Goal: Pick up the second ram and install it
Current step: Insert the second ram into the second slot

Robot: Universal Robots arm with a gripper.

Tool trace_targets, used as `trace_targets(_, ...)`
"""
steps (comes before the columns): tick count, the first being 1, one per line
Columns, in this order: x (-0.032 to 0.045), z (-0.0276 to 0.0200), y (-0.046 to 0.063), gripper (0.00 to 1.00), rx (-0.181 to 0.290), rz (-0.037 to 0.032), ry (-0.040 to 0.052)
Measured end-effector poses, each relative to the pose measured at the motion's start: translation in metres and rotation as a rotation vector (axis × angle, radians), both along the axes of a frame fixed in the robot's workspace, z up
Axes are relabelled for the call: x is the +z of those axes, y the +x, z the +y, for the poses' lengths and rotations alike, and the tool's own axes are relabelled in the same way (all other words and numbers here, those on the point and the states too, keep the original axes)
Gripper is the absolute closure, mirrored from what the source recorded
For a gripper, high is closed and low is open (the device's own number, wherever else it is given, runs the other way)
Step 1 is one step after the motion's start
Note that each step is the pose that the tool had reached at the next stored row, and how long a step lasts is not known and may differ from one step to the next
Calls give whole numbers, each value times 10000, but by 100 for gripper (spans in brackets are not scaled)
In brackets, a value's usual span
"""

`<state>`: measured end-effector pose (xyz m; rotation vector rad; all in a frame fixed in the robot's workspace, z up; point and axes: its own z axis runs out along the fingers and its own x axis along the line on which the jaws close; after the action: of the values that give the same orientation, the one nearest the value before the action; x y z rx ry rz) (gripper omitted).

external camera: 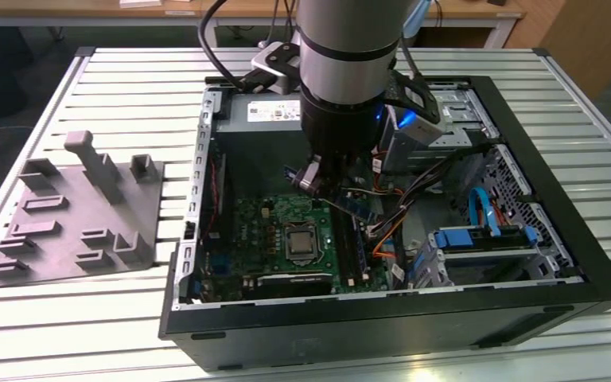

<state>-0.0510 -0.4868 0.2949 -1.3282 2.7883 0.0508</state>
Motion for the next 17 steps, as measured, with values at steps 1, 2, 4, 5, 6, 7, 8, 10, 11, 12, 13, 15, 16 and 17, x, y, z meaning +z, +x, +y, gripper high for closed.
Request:
trace_targets(1,0,0,0,86,-19,0,-1)
trace_targets(2,0,0,0,86,-38,0,-1)
trace_targets(4,-1,0,0,86,-80,0,-5)
trace_targets(5,0,0,0,86,-101,0,-6)
trace_targets(6,-1,0,0,86,-123,0,-7)
trace_targets(7,-1,0,0,86,-145,0,-8)
trace_targets(8,-1,0,0,86,-165,0,-9)
trace_targets(10,-1,0,0,86,-202,0,-12)
trace_targets(11,-1,0,0,86,-221,0,-14)
trace_targets(12,-1,0,0,86,-239,0,-15)
trace_targets(13,-1,0,0,86,-259,0,-17)
trace_targets(15,-2,0,0,86,-297,0,-19)
trace_targets(16,-2,0,0,86,-316,0,-20)
trace_targets(17,-2,0,0,86,-335,0,-21)
